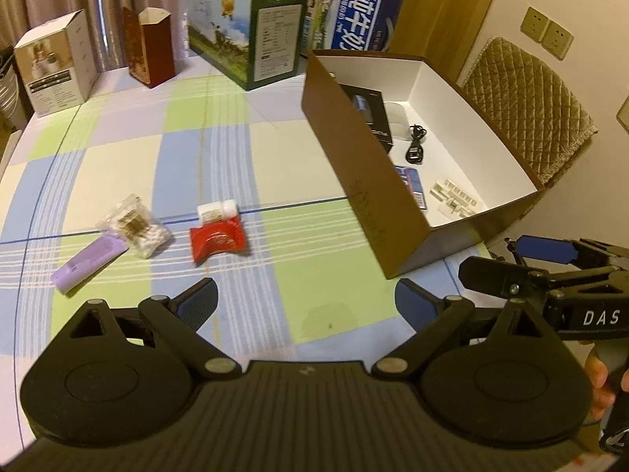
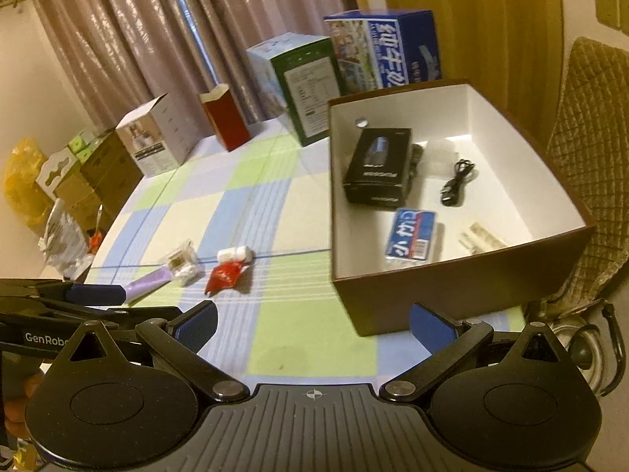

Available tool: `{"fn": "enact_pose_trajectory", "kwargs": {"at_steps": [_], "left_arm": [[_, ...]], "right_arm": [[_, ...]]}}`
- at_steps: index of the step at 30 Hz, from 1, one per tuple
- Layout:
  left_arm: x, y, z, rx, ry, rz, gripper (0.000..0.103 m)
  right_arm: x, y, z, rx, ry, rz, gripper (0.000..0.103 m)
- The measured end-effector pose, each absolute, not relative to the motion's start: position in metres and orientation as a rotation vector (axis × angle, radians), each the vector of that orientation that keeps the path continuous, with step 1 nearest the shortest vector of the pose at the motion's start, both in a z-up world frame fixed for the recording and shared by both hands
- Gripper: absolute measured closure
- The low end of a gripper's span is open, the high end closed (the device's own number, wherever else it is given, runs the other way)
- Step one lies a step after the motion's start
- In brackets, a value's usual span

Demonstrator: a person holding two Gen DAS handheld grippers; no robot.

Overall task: Organize objects
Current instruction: 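Withdraw both grippers from the brown box back over the table, then move the left gripper to the purple tube while the right gripper approaches the red packet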

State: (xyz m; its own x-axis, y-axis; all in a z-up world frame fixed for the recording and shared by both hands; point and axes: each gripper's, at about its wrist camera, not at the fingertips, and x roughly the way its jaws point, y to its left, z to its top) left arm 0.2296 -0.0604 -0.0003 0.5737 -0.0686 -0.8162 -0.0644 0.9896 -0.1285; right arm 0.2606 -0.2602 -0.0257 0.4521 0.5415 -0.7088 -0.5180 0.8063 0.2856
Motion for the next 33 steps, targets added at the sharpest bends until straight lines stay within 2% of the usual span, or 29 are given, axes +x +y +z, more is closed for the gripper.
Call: {"fn": "enact_pose_trajectory", "kwargs": {"at_steps": [33], "left_arm": [[0.188, 0.048, -0.033, -0.229, 1.001, 0.221, 0.008]], "right_arm": [[0.251, -0.146, -0.079, -0.083, 0.972, 0.782, 0.002]]}}
